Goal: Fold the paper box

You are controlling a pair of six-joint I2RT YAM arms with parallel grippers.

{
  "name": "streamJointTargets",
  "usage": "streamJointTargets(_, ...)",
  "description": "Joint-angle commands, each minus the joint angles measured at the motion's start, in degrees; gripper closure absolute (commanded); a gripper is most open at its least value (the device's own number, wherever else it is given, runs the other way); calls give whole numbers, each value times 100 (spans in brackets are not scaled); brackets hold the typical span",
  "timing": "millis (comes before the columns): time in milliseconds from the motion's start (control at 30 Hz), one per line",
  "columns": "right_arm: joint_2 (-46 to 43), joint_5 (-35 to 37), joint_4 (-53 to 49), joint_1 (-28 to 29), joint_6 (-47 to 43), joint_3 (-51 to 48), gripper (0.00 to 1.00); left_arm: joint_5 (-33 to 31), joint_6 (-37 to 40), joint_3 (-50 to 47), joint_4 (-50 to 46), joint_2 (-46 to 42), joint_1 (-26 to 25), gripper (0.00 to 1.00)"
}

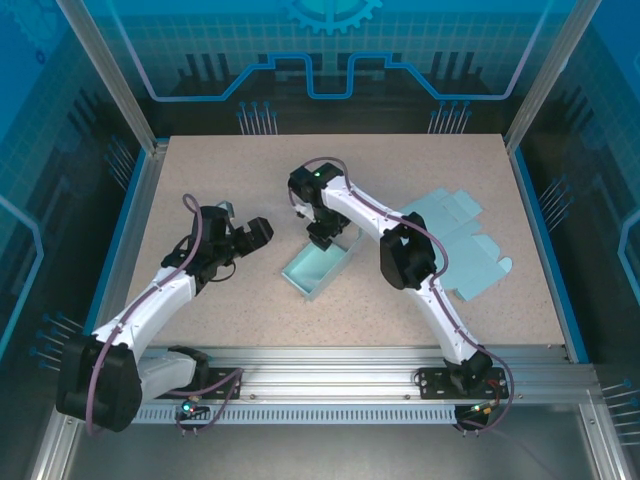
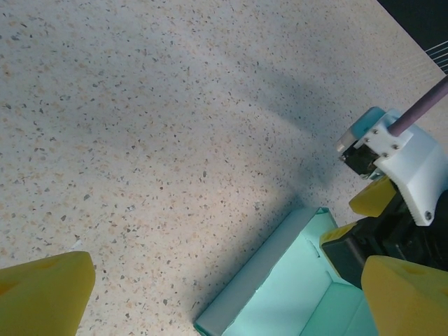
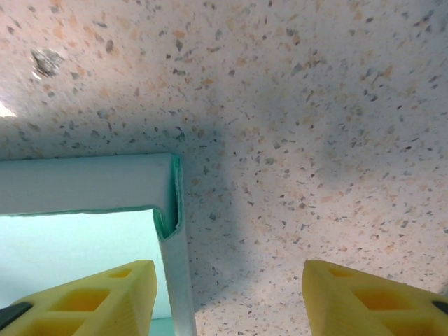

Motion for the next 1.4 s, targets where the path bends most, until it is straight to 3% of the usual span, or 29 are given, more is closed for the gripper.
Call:
streamJointTargets(0, -212, -105, 157, -157, -51, -393, 42, 157, 28, -146, 133, -5, 67, 1)
streamJointTargets(167, -181, -3, 594, -198, -71, -784, 54, 114, 35, -154, 138, -17, 67, 1)
streamJointTargets(367, -157, 883, 1134, -91, -63, -1165, 98, 4, 96, -110, 55, -61, 68, 1)
streamJointTargets(633, 525, 2570, 1463, 326, -445, -1400, 100, -22, 97, -105, 113, -30, 68, 1)
streamJointTargets(867, 419, 2241, 1537, 398, -209, -1572, 100, -38, 121, -110, 99, -51, 67, 1)
streamJointTargets(1100, -275, 1579, 1719, 416, -488, -1469, 62, -26, 133, -110, 88, -137, 67, 1)
streamJointTargets(1200, -465, 1277, 1953, 428, -737, -1465, 51, -62, 90, -175, 123, -246, 67, 1)
streamJointTargets(1367, -421, 1528, 1793, 495, -879, -847, 40, -74, 63, -207, 165, -350, 68, 1)
